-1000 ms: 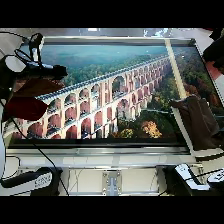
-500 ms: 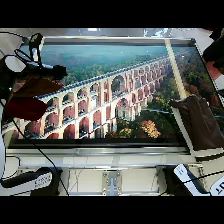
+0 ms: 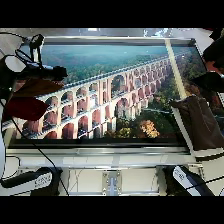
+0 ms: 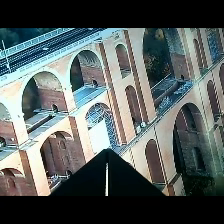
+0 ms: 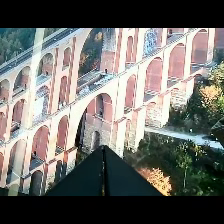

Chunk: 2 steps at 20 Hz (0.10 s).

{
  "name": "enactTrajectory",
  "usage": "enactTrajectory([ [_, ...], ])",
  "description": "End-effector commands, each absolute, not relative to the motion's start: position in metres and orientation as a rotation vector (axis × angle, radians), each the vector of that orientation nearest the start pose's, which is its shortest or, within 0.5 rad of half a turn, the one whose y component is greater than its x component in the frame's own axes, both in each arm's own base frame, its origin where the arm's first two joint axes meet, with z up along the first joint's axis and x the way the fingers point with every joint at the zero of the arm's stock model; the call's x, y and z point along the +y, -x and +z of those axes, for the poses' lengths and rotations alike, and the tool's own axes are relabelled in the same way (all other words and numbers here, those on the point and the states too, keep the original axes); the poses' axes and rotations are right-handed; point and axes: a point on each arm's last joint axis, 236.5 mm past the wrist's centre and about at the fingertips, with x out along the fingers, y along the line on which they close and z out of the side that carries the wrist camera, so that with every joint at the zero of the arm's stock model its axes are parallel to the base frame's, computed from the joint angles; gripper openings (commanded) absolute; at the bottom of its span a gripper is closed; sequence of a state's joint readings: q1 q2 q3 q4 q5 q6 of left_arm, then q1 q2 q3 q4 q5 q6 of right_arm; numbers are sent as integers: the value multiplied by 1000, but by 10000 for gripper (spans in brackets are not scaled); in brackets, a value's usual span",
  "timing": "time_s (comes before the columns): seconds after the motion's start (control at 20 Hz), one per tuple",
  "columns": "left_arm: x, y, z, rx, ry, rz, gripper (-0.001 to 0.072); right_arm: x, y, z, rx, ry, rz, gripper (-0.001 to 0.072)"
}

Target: Fold the shirts.

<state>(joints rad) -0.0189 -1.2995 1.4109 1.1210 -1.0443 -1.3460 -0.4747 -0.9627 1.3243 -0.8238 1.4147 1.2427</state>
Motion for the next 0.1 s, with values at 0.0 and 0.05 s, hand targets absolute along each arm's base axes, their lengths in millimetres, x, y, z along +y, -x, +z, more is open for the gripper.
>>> enactTrajectory([
  [0.0, -97, -456, 130, 881, 174, -372, 11, 10, -341, 215, 822, -371, 338, 14],
  [0.05, -97, -456, 130, 881, 174, -372, 11, 11, -340, 214, 828, -371, 341, 14],
])
